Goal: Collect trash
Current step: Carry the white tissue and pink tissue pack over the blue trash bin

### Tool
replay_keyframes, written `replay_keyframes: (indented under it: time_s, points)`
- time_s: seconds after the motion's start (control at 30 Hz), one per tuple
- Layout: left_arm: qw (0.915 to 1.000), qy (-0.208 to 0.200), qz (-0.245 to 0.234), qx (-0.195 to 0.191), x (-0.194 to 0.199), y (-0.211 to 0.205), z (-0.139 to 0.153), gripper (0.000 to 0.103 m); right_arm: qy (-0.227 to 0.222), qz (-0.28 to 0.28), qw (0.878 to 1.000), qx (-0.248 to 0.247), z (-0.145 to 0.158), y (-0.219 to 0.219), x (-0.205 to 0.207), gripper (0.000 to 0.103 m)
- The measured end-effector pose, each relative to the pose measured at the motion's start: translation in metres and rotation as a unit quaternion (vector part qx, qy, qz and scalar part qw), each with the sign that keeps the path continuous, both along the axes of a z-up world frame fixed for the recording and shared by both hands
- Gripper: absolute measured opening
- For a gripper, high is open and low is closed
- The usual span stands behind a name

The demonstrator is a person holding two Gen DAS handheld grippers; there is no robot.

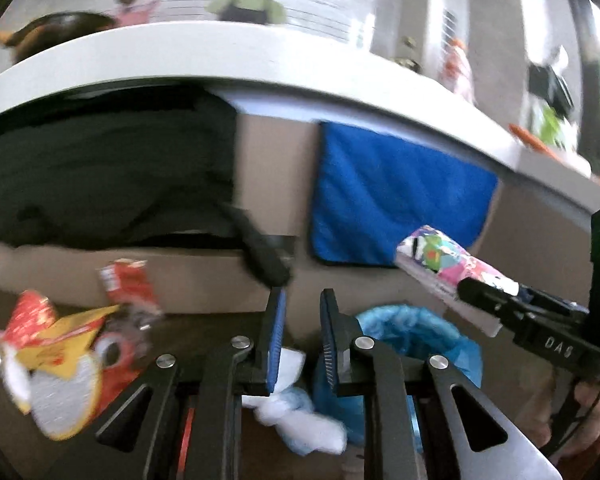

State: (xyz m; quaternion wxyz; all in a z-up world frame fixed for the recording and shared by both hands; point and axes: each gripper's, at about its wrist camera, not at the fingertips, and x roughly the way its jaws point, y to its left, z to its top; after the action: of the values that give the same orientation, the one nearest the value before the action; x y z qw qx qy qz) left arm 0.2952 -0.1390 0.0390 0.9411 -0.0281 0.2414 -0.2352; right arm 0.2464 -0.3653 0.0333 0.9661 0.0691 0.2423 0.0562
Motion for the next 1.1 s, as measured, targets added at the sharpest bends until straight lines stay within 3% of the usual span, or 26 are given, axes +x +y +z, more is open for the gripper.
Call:
replay_keyframes:
  time_s: [0.13,0.27,0.3,0.33,0.4,0.57,0.67,0.87,1.1]
  points:
    - [0.9997,0.020,0.008,0.009,0.015,-0.015,-0.007,0.014,0.024,-0.041,0.998,0.030,-0.023,-0.046,-0.003,0.043]
    - [0.9976,0.051,0.047,0.004,0.019,0.011,-0.015,0.019,0.027,-0.050,0.998,0.022,-0.036,-0.057,-0.006,0.043]
    - [0.9964,0.065,0.053,0.000,0.019,0.018,-0.020,0.030,0.027,-0.048,0.998,0.023,-0.037,-0.056,-0.006,0.043]
    - [0.9946,0.086,0.058,-0.006,0.021,0.024,-0.028,0.048,0.025,-0.043,0.998,0.028,-0.040,-0.056,-0.005,0.043]
    - [0.9914,0.114,0.063,-0.015,0.021,0.034,-0.042,0.056,0.020,-0.037,0.998,0.036,-0.041,-0.052,-0.002,0.043]
    - [0.9801,0.176,0.089,-0.022,0.021,0.033,-0.085,0.056,0.016,-0.011,0.999,0.046,-0.047,-0.028,0.003,0.043]
    - [0.9762,0.197,0.090,-0.007,0.025,0.020,-0.105,0.056,0.017,-0.006,0.999,0.036,-0.048,-0.016,0.002,0.043]
    - [0.9777,0.185,0.099,0.012,0.033,0.005,-0.111,0.056,0.030,-0.005,0.999,0.033,-0.053,-0.007,-0.004,0.043]
    - [0.9738,0.212,0.083,0.007,0.038,0.000,-0.113,0.056,0.035,-0.006,0.999,0.037,-0.054,-0.001,-0.007,0.043]
